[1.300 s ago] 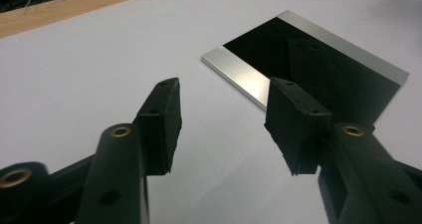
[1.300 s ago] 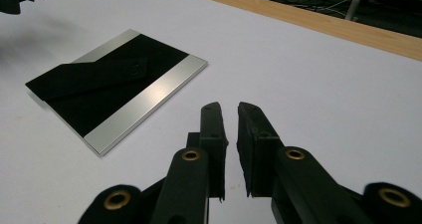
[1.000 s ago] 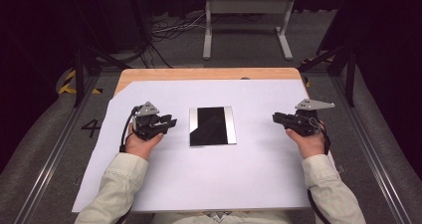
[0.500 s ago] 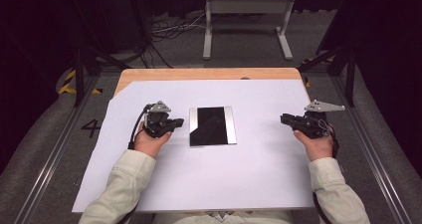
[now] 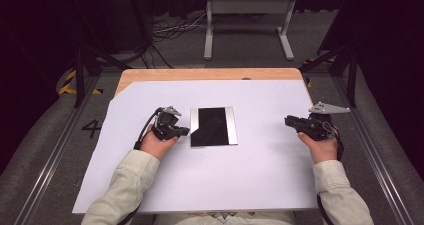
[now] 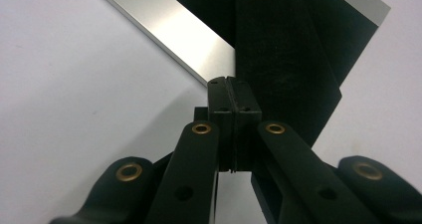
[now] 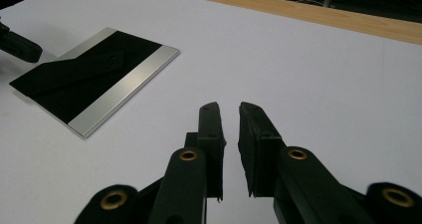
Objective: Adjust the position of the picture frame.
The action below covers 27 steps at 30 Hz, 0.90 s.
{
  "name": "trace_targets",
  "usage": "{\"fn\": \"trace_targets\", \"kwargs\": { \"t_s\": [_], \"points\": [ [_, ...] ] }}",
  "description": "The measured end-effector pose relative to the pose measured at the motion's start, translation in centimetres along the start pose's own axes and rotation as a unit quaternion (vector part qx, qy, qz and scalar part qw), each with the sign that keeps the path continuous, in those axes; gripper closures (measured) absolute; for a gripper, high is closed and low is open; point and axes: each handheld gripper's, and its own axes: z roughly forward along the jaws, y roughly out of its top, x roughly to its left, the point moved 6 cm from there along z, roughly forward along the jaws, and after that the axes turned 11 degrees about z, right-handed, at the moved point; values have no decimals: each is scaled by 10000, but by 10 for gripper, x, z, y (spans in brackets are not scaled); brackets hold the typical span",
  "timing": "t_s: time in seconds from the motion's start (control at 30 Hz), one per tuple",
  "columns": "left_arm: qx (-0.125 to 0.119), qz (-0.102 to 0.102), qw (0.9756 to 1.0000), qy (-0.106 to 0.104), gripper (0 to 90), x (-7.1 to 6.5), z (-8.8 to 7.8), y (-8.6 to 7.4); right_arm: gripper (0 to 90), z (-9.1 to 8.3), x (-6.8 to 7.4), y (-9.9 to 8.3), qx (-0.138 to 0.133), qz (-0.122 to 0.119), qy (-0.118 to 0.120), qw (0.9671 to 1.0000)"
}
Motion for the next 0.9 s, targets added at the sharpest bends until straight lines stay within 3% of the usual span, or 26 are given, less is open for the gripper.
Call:
{"fn": "trace_targets", "kwargs": {
  "t_s": [0.17, 0.3, 0.43, 0.57, 0.67, 0.9],
  "points": [
    [-98, -49, 9999, 103, 900, 1, 6, 2, 797, 0, 0, 0, 5, -22, -11, 10000],
    [-9, -42, 9999, 117, 900, 1, 11, 2, 795, 0, 0, 0, 15, -13, -9, 10000],
    [-66, -116, 9999, 23, 900, 3, 11, -1, 794, 0, -1, -1, 28, 1, -11, 10000],
    [-252, -303, 9990, -205, 900, 5, 12, -4, 793, 1, 0, -1, 40, -24, -2, 10000],
    [-260, -263, 9989, -287, 900, 2, 12, -4, 792, 1, 1, -1, 38, -30, 7, 10000],
    [-172, 64, 9987, -473, 900, -20, 22, 6, 786, 2, 0, -1, 57, -21, 9, 10000]
  ]
}}
